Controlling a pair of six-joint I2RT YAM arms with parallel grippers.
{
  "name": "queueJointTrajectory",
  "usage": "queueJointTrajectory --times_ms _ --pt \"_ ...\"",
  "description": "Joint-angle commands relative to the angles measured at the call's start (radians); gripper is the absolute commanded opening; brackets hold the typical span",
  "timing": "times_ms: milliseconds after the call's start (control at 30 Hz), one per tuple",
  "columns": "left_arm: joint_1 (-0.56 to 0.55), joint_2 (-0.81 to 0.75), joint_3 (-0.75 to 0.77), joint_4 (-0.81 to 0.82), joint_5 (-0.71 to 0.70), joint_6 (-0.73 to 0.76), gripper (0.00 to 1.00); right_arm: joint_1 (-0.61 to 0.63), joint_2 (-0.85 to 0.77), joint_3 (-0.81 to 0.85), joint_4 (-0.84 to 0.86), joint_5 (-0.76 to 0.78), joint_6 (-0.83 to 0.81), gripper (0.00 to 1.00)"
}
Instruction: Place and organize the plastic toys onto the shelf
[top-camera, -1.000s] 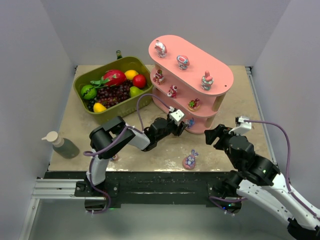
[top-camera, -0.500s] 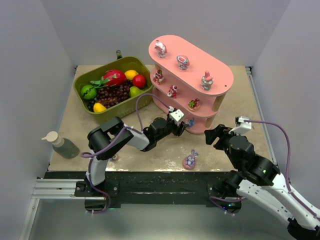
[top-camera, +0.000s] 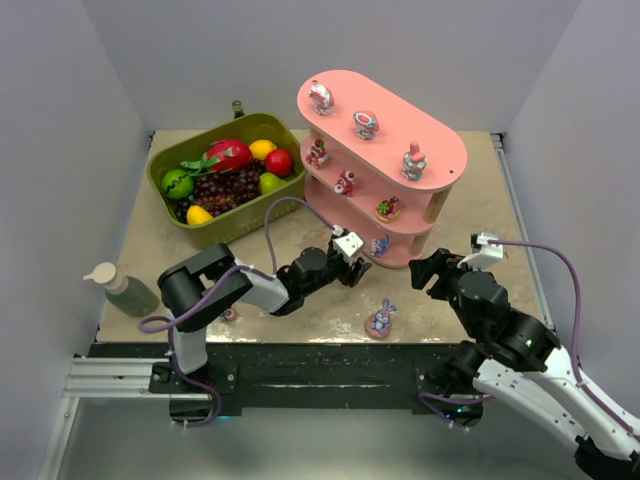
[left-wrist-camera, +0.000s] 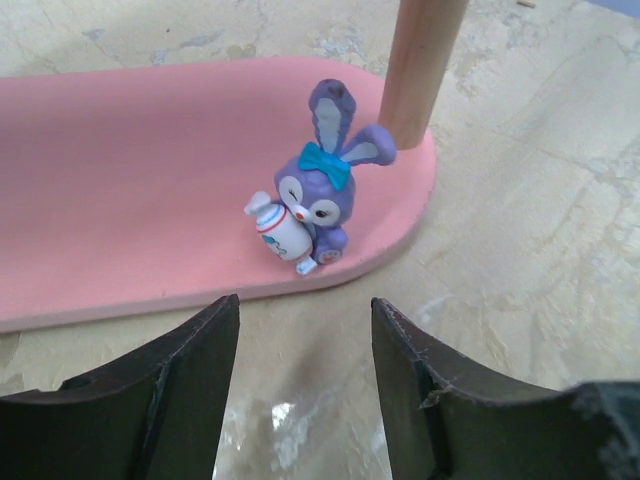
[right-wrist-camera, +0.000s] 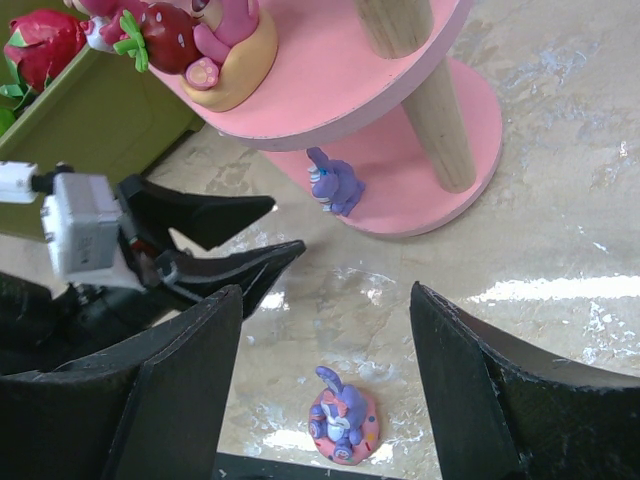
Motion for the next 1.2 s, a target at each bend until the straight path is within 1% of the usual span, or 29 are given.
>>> queueJointTrajectory --times_ms 0,67,100,167,267,300,333,400,467,500,567,600,667,700,767,833,867,933,1000,1133,1167 --pt "-0.03 -0.164 -0.065 -0.022 -0.081 -0.048 0.66 -0.002 -0.003 0.018 0.023 0.03 0.006 0.72" --pt "-0.049 -0.202 -0.091 -0.07 -0.115 -0.102 0.75 -0.002 0.0 0.018 0.023 0.033 0.009 0.72" --pt "-0.057 -0.239 -0.102 -0.099 -0.12 -0.113 0.86 -0.002 0.003 0.018 0.023 0.033 0.009 0.72" --pt "-0.093 -0.273 -0.127 -0.138 -0.164 -0.134 0.99 -0.002 0.009 0.021 0.018 0.033 0.011 0.72" --pt "-0.144 -0.342 -0.142 -0.239 -0.239 -0.153 1.0 -0.002 0.012 0.029 0.014 0.027 0.002 0.75" --pt "-0.156 -0.379 -0.151 -0.257 -0.241 -0.154 1.0 -0.002 0.013 0.032 0.018 0.019 -0.001 0.79" --pt "-0.181 -0.394 -0.18 -0.253 -0.238 -0.17 1.0 -0.002 0.012 0.032 0.017 0.013 -0.001 0.85" --pt "-0.222 -0.426 -0.208 -0.232 -0.208 -0.186 1.0 -0.002 0.009 0.035 0.018 0.008 -0.006 0.91" --pt "-0.259 -0.43 -0.234 -0.212 -0.204 -0.226 0.99 -0.002 0.001 0.034 0.02 0.008 -0.009 0.94" --pt "-0.296 -0.416 -0.239 -0.181 -0.195 -0.24 0.99 -0.001 -0.002 0.031 0.023 0.008 -0.009 0.95" --pt "-0.334 -0.384 -0.231 -0.149 -0.201 -0.288 0.98 -0.002 -0.013 0.026 0.024 0.01 -0.009 0.95" --pt "-0.371 -0.34 -0.223 -0.115 -0.213 -0.303 0.96 -0.002 -0.017 0.021 0.029 0.008 -0.009 0.95" --pt "-0.403 -0.284 -0.191 -0.072 -0.233 -0.338 0.94 -0.002 -0.022 0.02 0.031 0.013 -0.006 0.95" --pt "-0.428 -0.231 -0.174 -0.057 -0.255 -0.354 0.92 -0.002 -0.023 0.02 0.028 0.013 -0.006 0.95" --pt "-0.449 -0.163 -0.122 -0.052 -0.304 -0.384 0.9 -0.001 -0.022 0.021 0.026 0.013 -0.004 0.94" --pt "-0.471 -0.128 -0.078 -0.057 -0.338 -0.418 0.88 -0.002 -0.02 0.023 0.028 0.011 -0.006 0.94" --pt "-0.474 -0.102 -0.065 -0.075 -0.371 -0.438 0.86 -0.002 -0.019 0.02 0.028 0.011 -0.006 0.94" --pt "-0.477 -0.078 -0.032 -0.093 -0.396 -0.481 0.83 -0.002 -0.017 0.018 0.032 0.011 -0.006 0.94" --pt "-0.478 -0.055 0.0 -0.153 -0.457 -0.516 0.77 -0.002 -0.019 0.017 0.034 0.011 -0.008 0.94" --pt "-0.478 -0.025 0.054 -0.24 -0.517 -0.545 0.74 -0.002 -0.02 0.017 0.035 0.011 -0.008 0.93" --pt "-0.478 -0.012 0.066 -0.286 -0.542 -0.552 0.74 -0.002 -0.025 0.017 0.034 0.01 -0.008 0.93"
